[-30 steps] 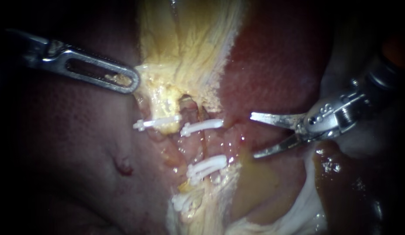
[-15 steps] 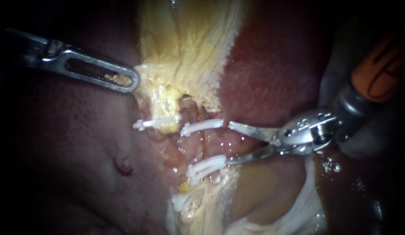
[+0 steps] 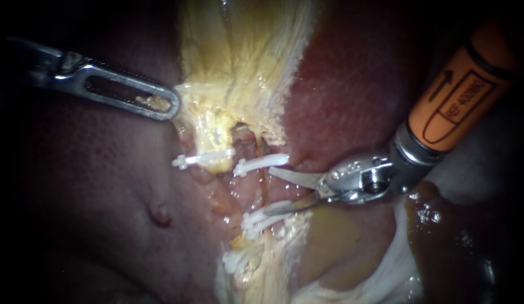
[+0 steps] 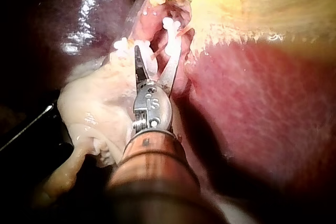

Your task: Go to the cutting position right tube

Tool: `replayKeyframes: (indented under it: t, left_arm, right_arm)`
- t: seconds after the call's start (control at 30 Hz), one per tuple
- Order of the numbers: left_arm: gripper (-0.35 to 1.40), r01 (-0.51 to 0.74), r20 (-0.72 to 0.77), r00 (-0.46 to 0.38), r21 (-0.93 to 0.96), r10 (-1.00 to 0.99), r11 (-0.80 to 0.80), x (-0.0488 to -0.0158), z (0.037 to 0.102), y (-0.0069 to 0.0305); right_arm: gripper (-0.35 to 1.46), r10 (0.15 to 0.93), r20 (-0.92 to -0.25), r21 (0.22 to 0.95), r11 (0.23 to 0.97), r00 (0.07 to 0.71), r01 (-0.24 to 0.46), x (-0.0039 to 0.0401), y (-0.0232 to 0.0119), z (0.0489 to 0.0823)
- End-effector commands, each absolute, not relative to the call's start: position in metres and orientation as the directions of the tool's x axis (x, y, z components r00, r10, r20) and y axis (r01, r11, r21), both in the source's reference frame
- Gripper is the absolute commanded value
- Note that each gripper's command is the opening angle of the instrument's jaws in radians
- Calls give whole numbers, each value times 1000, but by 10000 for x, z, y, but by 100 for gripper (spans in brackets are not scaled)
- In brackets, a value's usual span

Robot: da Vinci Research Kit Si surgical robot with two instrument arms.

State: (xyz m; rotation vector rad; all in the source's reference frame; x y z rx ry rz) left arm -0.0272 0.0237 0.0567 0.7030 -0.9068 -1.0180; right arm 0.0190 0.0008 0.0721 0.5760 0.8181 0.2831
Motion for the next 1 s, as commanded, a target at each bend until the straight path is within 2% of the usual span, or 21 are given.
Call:
replayKeyframes:
  t: [0.03, 0.23, 0.63, 1.0]
  left_arm:
    - [-35, 403, 298, 239, 836, -924, 374, -272, 567, 237]
    - [-35, 403, 298, 239, 836, -924, 374, -272, 566, 237]
    - [-35, 403, 298, 239, 836, -924, 374, -272, 567, 237]
    - [-35, 402, 298, 239, 836, -924, 374, -272, 568, 237]
  right_arm:
    - [138, 452, -602, 585, 811, 658, -21, 192, 7, 723]
    - [138, 462, -591, 600, 799, 662, -22, 203, 7, 735]
    - [131, 490, -617, 662, 746, 616, 70, 218, 5, 748]
    - [129, 504, -650, 676, 725, 569, 131, 220, 8, 750]
